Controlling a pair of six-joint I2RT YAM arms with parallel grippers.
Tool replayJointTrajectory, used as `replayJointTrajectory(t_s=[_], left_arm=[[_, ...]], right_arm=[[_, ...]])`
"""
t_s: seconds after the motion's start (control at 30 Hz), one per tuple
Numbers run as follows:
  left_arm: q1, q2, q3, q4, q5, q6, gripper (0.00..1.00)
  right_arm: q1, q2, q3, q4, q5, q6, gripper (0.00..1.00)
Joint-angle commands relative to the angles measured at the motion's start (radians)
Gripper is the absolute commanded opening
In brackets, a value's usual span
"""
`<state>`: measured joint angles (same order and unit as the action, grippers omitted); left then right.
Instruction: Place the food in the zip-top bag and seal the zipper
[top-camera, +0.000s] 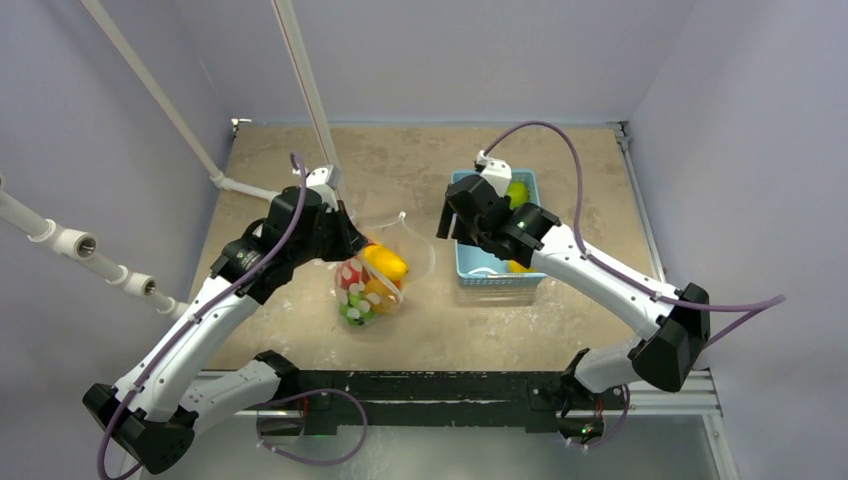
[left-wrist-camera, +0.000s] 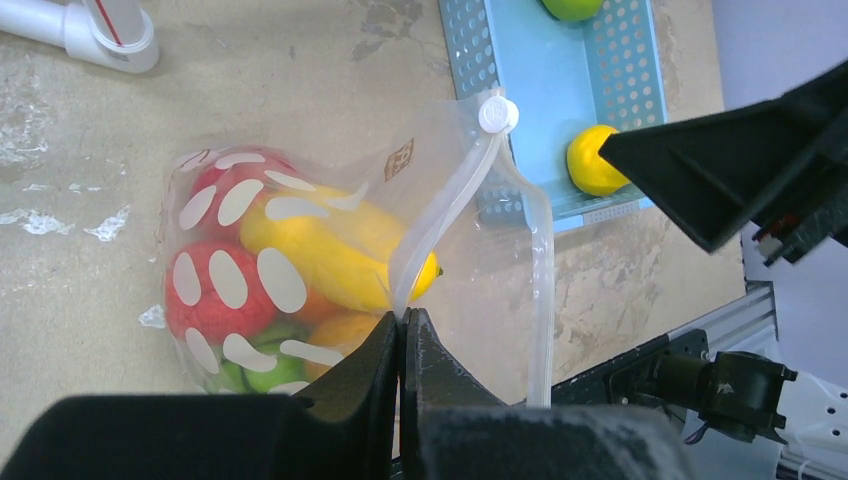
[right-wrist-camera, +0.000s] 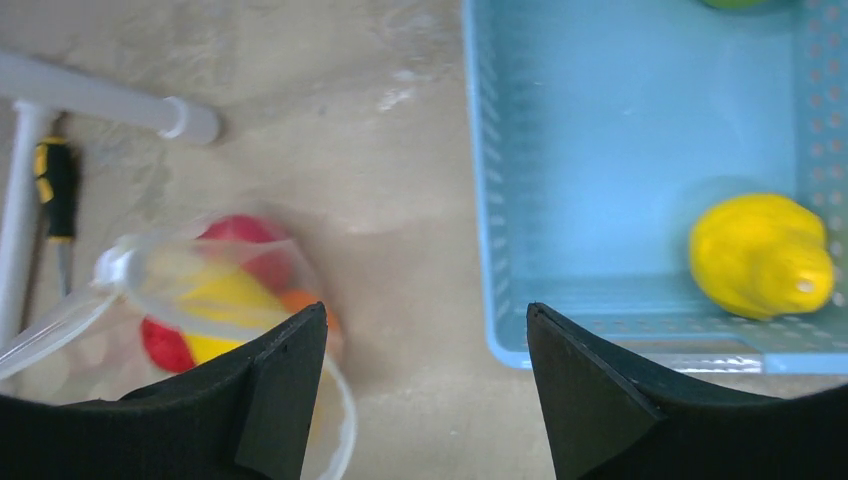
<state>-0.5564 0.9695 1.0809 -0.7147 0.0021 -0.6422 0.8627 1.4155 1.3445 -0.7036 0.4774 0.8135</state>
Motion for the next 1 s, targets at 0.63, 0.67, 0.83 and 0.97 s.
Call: replayJointTrajectory(t_s=[0.63, 0.67, 0.83, 0.97], left_arm=[[0.009, -0.007, -0.044, 0.089, 0.166, 0.101, 0.0], [0.009, -0.006, -0.047, 0.091, 0.172, 0.104, 0.0], [0.009, -0.007, -0.055, 0.095, 0.189, 0.111, 0.0], [0.009, -0.011, -0.065, 0.101, 0.2, 0.114, 0.0]], right_arm=[[-0.265, 0.019, -0.212, -0.088, 0.15, 0.158, 0.77], [-0.268, 0.02, -0.213, -0.089, 0.142, 0.161, 0.77], [-0.287, 0.036, -0.226, -0.089, 0.144, 0.179, 0.76], [-0.302, 0.058, -0.231, -0.089, 0.148, 0.184, 0.76]])
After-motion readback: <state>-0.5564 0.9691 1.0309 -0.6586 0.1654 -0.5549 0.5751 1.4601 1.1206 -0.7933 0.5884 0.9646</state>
